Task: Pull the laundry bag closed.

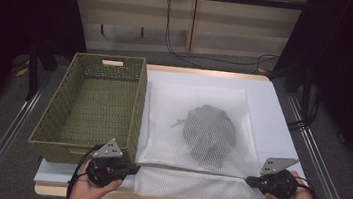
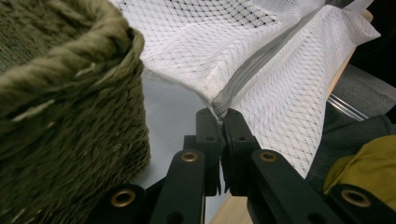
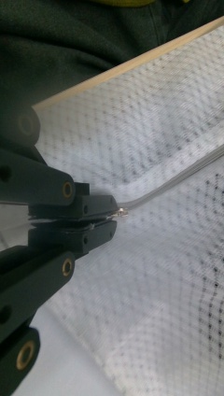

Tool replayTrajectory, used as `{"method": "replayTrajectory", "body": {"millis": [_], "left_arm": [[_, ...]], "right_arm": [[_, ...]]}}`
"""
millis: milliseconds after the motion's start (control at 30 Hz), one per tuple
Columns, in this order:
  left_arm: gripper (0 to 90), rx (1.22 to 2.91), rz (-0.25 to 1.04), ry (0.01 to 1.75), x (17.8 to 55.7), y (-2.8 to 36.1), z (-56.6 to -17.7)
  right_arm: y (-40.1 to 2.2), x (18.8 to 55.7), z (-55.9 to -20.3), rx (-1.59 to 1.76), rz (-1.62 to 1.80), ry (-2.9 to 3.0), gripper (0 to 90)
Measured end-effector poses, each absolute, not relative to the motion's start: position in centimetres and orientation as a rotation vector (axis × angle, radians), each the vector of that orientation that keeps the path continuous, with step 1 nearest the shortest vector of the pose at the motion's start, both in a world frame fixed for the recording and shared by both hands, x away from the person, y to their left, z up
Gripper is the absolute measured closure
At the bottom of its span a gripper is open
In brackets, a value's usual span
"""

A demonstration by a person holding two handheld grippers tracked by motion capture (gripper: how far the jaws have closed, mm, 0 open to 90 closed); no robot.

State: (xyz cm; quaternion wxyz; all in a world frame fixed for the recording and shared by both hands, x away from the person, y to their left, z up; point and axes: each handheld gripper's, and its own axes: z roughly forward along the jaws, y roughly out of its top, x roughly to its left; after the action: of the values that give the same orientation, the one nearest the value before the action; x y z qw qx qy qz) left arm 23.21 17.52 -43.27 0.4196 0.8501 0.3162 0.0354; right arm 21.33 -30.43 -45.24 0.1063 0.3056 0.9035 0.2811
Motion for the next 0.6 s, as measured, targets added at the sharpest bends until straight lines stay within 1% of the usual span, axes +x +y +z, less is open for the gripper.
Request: {"method": "replayTrajectory", "body": {"millis": [600], "left_arm": [[86.9, 2.134, 0.071, 0.809, 23.3, 17.7, -43.6]], "right_arm": [[-33.3, 19.8, -45.4, 0.956, 0.814, 2.609, 87.1]]}}
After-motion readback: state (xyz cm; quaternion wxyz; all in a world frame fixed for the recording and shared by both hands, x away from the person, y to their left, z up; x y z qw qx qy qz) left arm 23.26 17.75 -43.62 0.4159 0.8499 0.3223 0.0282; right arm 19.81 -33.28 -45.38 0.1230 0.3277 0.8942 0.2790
